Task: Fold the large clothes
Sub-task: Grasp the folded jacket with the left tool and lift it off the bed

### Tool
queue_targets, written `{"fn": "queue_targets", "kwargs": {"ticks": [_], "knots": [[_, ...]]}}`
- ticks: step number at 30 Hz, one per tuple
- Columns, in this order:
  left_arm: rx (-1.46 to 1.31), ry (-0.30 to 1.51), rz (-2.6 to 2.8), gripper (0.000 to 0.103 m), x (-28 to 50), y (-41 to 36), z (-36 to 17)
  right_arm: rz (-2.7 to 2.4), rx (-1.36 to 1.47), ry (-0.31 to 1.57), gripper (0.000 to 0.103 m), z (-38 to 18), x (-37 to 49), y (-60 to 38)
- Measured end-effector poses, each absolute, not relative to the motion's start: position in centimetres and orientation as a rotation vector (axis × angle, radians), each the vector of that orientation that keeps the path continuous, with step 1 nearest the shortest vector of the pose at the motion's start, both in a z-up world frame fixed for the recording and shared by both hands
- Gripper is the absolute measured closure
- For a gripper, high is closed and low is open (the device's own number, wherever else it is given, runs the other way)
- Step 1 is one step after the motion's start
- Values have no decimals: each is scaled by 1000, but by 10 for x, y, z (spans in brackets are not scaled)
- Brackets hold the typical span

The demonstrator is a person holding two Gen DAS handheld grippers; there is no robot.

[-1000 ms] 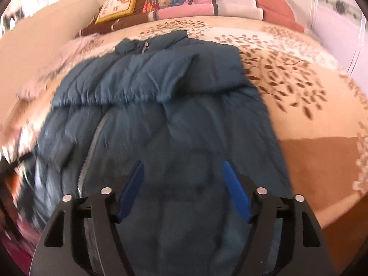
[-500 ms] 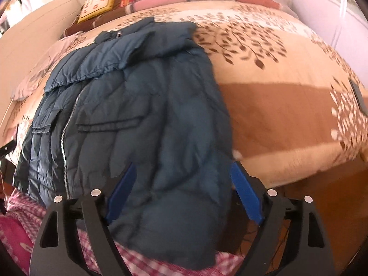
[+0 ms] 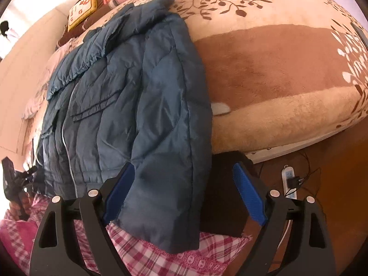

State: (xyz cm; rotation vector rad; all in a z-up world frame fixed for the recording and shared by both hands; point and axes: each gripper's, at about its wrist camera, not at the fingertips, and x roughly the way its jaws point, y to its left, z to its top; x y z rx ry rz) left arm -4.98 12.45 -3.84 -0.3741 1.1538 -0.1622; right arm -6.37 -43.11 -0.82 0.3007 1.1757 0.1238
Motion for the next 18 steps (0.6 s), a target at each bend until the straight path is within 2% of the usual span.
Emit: {"fn": "queue_targets", "kwargs": {"ticks": [3, 5, 6, 8, 10, 13, 18], "knots": [[-383, 1174, -203, 22, -46, 119, -44, 129, 285, 1202, 19, -14, -58, -431], [-397, 1201, -231, 51, -44, 116, -51, 135, 287, 1213, 19, -16, -56, -431], [-406, 1211, -241, 56, -44, 115, -54, 139, 293, 1214, 19, -16, -55, -432], [-417, 1201, -256, 77, -46, 115, -53, 151, 306, 1210, 19, -15, -55, -433], [-421, 1181, -276, 85, -47, 113, -48, 160, 312, 1207, 18, -13, -54, -434], [-413, 1157, -295, 90, -51, 113, -36, 160, 314, 1207, 18, -10, -54, -438], [-404, 1133, -306, 90, -52, 111, -21, 157, 340, 1207, 17, -9, -55, -449]]}}
